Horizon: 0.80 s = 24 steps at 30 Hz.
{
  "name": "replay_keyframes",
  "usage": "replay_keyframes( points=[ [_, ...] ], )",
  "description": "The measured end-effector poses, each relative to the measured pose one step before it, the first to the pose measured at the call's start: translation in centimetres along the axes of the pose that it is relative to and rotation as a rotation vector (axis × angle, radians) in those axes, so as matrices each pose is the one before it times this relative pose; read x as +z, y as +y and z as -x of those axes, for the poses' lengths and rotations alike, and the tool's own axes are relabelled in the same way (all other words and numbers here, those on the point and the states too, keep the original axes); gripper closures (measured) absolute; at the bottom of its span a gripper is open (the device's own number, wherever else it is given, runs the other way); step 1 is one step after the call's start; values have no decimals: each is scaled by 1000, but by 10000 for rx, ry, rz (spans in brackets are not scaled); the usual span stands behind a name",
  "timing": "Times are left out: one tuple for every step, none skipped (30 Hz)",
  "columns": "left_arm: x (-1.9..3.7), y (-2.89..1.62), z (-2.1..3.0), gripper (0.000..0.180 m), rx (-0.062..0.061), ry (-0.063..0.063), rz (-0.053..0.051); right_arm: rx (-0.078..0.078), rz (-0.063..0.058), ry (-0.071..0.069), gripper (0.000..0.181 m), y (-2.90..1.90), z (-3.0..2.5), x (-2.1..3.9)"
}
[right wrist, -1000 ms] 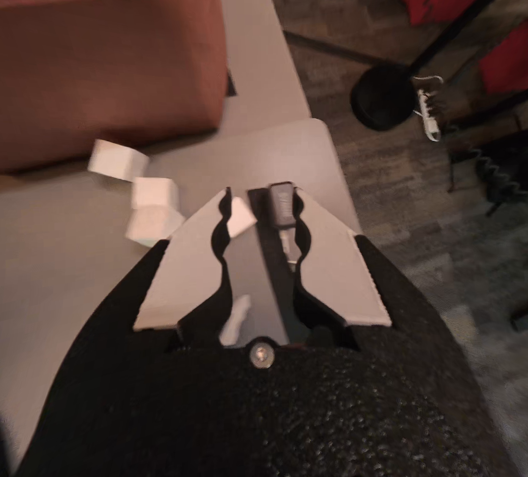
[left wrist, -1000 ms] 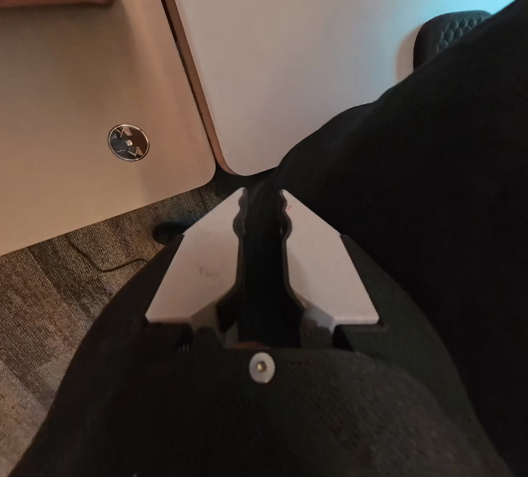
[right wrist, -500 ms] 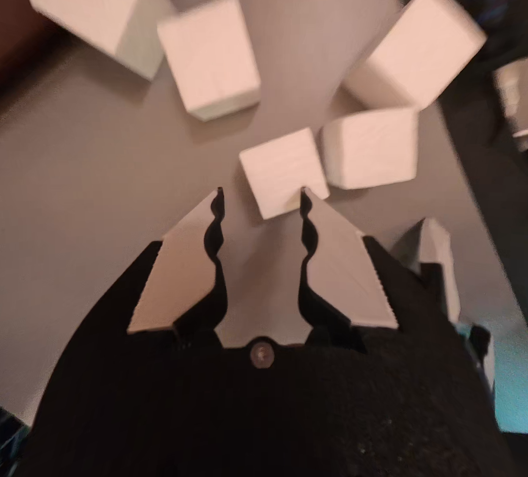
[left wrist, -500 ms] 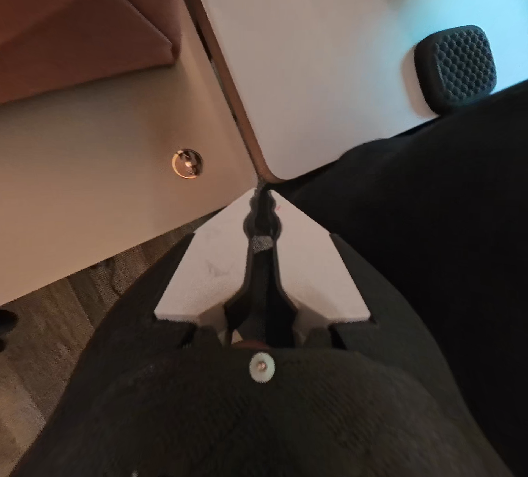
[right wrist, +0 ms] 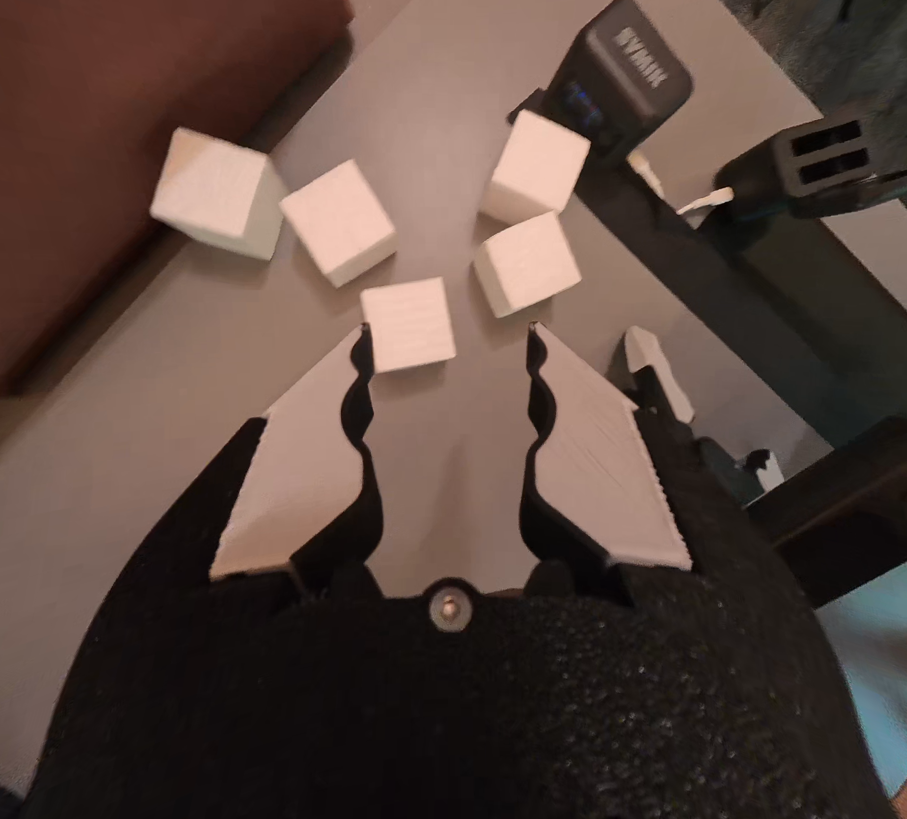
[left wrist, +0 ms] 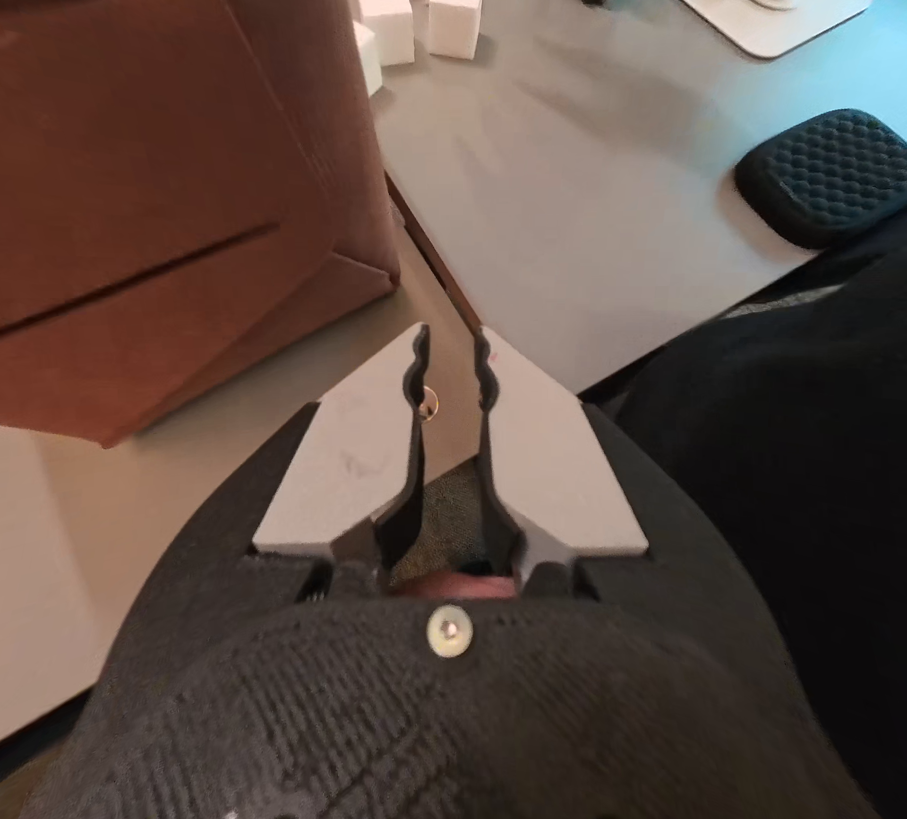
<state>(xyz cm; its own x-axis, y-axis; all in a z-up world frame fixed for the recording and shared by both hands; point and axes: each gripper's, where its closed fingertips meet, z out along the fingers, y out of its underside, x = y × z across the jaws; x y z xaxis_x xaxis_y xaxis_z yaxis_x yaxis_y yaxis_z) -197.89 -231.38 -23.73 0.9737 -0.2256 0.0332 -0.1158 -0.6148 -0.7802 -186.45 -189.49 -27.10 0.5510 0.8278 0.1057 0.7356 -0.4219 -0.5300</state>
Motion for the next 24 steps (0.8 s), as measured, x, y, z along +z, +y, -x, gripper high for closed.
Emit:
replay_keyframes(
  points=[
    [288, -559, -118, 162, -12, -168, -25, 189, 19, 46, 117, -680, -787, 729],
    [350, -432, -40, 158, -146, -199, 23, 193, 73, -61, 115, -637, -651, 919],
    [406, -181, -5, 149, -271, -216, 141, 223, 131, -171, 114, -557, -496, 1111],
    [429, -24, -50, 139, -368, -181, 200, 261, 175, -250, 114, -488, -368, 1246],
    [406, 49, -285, 138, -401, -42, 193, 315, 218, -264, 114, -397, -308, 1350],
    [379, 55, -411, 139, -383, 16, 125, 362, 229, -237, 114, -352, -287, 1378],
    [345, 101, -366, 139, -328, -43, 111, 362, 153, -203, 114, -403, -240, 1330],
    [291, 162, -279, 139, -233, -106, 144, 260, 82, -144, 112, -427, -196, 1228],
    [216, 230, -188, 141, -128, -153, 189, 129, 94, 60, 110, -342, -403, 1143],
    [94, 209, -23, 143, -44, -207, 214, -20, 144, 235, 109, -224, -567, 1047],
    [-4, 121, 94, 145, -4, -224, 182, -148, 180, 215, 109, -120, -452, 924],
    [-47, -2, 99, 145, -27, -167, 108, -220, 173, 100, 110, -69, -212, 769],
    [-44, -43, 38, 146, -82, -86, 69, -289, 149, -26, 118, 16, 23, 568],
    [5, -15, 1, 146, -118, -47, 71, -299, 73, -40, 122, -15, 78, 338],
    [49, 32, -16, 146, -109, -35, 82, -266, -8, -37, 122, -107, 65, 71],
    [51, 57, 12, 146, -72, -48, 73, -323, -26, -237, 122, -125, 391, -133],
    [41, 62, 19, 146, -31, -59, 51, -405, -142, -434, 122, -261, 741, -318],
    [23, 99, 47, 147, -17, -60, 52, -506, -263, -444, 122, -387, 841, -486],
    [-1, 129, 10, 148, -30, -25, 59, -604, -150, -264, 122, -198, 575, -475],
    [-25, 137, -34, 148, -54, 11, 55, -681, 89, -195, 122, 157, 401, -294],
    [-30, 119, -54, 149, -50, 28, 35, -657, 279, -167, 122, 453, 257, -42],
    [-21, 139, -34, 150, -25, 16, 28, -563, 347, -4, 122, 560, -60, 134],
    [-2, 175, -2, 150, 6, -4, 44, -541, 280, 18, 122, 496, -70, 205],
    [21, 183, 16, 150, 14, -20, 51, -498, 238, 14, 122, 438, 0, 238]
  ],
)
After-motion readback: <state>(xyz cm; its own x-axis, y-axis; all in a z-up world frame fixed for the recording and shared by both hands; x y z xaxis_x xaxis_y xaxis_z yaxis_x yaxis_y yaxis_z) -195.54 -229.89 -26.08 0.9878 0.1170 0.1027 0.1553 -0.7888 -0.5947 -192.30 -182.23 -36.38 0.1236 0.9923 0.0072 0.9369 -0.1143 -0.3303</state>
